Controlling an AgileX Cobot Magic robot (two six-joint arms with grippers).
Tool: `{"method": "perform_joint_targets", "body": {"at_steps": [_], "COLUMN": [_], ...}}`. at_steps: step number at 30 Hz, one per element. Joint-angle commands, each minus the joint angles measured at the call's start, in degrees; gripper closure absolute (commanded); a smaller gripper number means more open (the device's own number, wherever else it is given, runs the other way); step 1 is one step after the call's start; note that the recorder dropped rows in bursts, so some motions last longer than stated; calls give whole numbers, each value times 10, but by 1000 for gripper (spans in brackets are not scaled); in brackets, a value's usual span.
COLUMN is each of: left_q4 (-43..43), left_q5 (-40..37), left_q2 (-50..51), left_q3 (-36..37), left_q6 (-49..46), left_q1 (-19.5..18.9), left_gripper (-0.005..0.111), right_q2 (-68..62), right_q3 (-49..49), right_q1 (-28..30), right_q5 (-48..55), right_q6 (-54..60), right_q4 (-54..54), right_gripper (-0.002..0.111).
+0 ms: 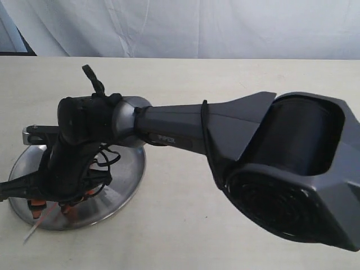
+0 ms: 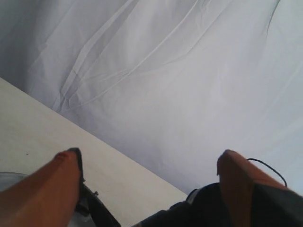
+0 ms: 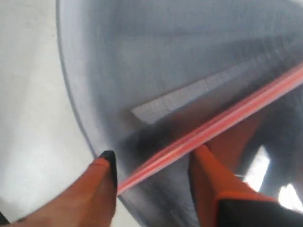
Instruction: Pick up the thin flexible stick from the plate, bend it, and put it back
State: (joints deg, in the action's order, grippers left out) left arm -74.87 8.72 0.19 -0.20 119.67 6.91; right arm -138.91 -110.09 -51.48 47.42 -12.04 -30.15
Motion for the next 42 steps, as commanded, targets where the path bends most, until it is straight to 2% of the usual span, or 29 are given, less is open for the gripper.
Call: {"method": "perform_joint_targets", "body": {"at_steps": [1, 4, 6, 7, 17, 29, 35, 42], "left_q4": [-3, -5, -8, -8, -7, -3, 30, 124], "left_q5": [3, 3, 3, 3, 2, 2, -1, -21], "left_q2": [-2, -2, -2, -2, -2, -2, -2, -2], "left_q3": [2, 2, 2, 2, 2, 2, 2, 2], "left_q6": [-2, -2, -2, -2, -2, -2, -2, -2], "left_q1": [1, 1, 1, 1, 1, 1, 1, 1], "left_gripper": [32, 32, 32, 32, 32, 32, 32, 32], "right_q2": [-45, -53, -49, -46, 51, 154, 190, 249], "right_q3": [-32, -33, -33, -33, -33, -32, -23, 77], "right_q1": [-6, -6, -6, -6, -5, -5, -6, -9], "right_q5": [61, 74, 75, 76, 104, 112, 103, 21], "right_q6": [-17, -17, -14, -14, -1, -10, 2, 125], "right_q4": [39, 51, 70, 80, 260, 368, 350, 188], "right_gripper": [80, 93, 107, 109, 109, 109, 109, 109]}}
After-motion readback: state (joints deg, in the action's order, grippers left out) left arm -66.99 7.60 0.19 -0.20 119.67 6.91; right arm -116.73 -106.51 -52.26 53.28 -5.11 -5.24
